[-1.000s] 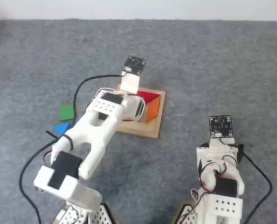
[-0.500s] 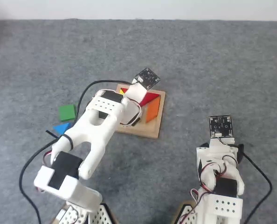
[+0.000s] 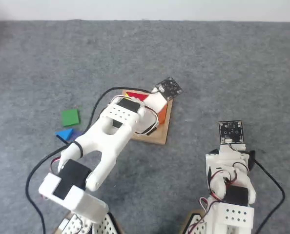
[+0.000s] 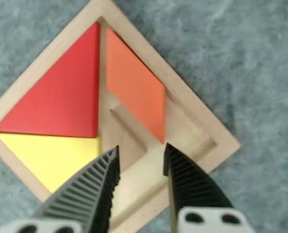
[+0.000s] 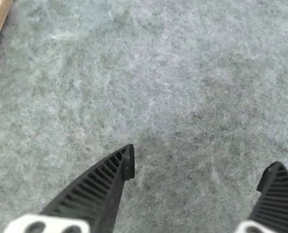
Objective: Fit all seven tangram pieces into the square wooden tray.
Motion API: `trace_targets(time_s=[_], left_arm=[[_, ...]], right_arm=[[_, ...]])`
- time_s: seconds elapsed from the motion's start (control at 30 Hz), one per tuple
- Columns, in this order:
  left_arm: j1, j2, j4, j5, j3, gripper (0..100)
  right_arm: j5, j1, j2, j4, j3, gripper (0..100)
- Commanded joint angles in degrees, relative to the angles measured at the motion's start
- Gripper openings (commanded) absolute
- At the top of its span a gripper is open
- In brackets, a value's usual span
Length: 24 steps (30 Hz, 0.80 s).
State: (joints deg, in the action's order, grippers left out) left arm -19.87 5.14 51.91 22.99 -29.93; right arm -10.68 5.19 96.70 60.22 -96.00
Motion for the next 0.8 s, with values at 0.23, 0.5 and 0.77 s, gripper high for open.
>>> trace_targets(time_s=[0.23,0.5,0.77], left_arm=[[2.2,12.2,6.4,0.5,13.3,15],[2.4,14.6,7.4,-1.4,16.4,15],[2.5,13.8,6.4,-2.0,16.1,14]], right_arm=[[-0.6,0.2,0.9,0.1,-0.8,40.2],[-0.6,0.2,0.9,0.1,-0.8,40.2],[-0.6,0.2,0.9,0.1,-0.8,40.2]])
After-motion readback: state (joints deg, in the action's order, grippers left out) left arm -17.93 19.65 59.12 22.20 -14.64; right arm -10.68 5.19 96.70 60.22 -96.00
